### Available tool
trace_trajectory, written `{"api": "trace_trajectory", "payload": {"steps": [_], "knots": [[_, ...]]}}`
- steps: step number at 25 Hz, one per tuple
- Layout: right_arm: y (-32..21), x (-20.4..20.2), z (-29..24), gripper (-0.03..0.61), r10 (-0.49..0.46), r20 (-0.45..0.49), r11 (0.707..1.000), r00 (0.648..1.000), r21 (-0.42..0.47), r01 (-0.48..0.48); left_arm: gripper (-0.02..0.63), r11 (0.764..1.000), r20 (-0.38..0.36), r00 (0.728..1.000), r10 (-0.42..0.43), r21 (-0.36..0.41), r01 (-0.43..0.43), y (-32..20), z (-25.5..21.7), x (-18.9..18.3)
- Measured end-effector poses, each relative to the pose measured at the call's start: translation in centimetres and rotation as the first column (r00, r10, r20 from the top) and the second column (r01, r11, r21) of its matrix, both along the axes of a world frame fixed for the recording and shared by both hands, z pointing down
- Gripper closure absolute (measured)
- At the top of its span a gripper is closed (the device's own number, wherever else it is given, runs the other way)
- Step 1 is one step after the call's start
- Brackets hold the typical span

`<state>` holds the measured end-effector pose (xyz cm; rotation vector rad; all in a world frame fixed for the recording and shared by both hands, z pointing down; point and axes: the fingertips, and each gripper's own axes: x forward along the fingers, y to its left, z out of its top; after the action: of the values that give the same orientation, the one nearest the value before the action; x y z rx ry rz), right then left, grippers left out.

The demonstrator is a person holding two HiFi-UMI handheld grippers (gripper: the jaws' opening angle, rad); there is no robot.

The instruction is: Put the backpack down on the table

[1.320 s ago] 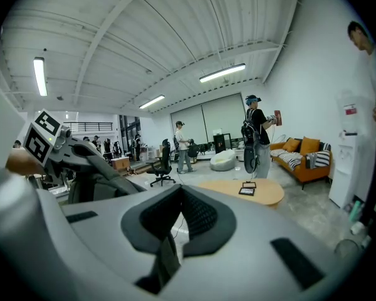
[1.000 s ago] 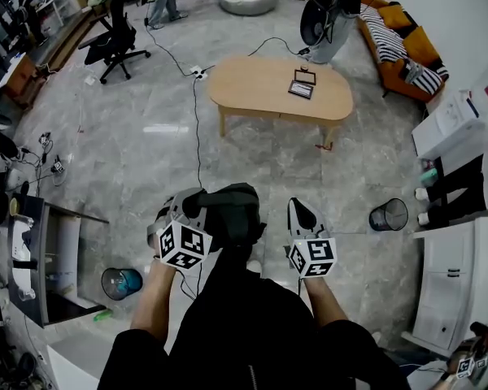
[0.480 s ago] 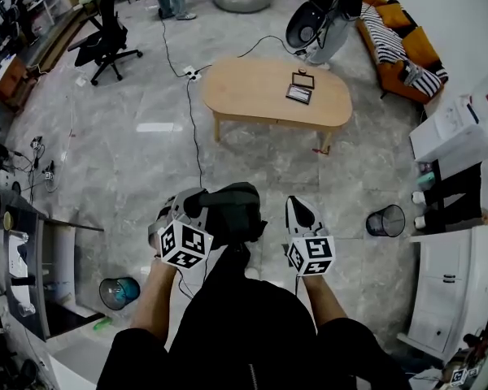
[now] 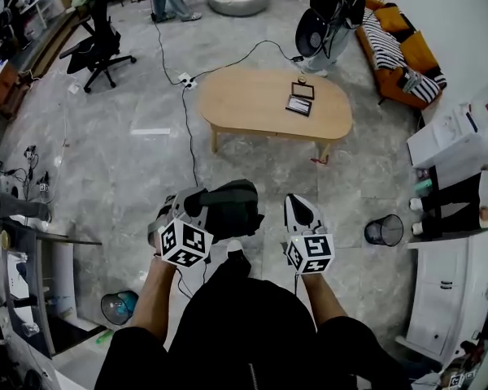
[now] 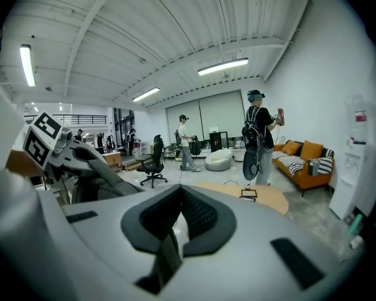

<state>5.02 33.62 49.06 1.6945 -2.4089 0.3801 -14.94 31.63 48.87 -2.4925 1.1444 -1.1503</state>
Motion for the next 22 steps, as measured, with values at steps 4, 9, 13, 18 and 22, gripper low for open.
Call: {"api": "trace_trajectory", "payload": {"steps": [4, 9, 13, 18, 22], "knots": [[-2.5, -1.2, -0.3, 0.568, 0.012, -0.006, 1.000, 1.000, 0.005, -0.012, 0.591, 1.000, 0.001, 1.000, 0.015, -0.004, -0.015, -2.5, 0.1, -1.0], [-5.1, -1.8, -0.8, 0.568, 0.027, -0.010, 1.000, 1.000, 0.013, -0.027, 0.591, 1.000, -0.001, 1.000, 0.027, -0.012, -0.027, -5.1, 0.4, -1.6], [-6.0, -2.3, -0.4, 0.568, 0.030, -0.014, 1.000, 0.999, 0.002, -0.030, 0.591, 0.999, -0.001, 1.000, 0.029, -0.026, -0.029, -6.2, 1.1, -2.0], [-7.0, -2.5, -0.1, 0.568, 0.036, -0.017, 0.999, 0.999, -0.007, -0.036, 0.591, 0.999, 0.005, 0.999, 0.034, -0.034, -0.034, -7.5, 1.7, -2.5], [-7.8, -2.4, 0.3, 0.568, 0.040, -0.015, 0.999, 0.999, -0.017, -0.040, 0.591, 0.998, 0.006, 0.999, 0.033, -0.050, -0.033, -8.2, 2.4, -2.5]]}}
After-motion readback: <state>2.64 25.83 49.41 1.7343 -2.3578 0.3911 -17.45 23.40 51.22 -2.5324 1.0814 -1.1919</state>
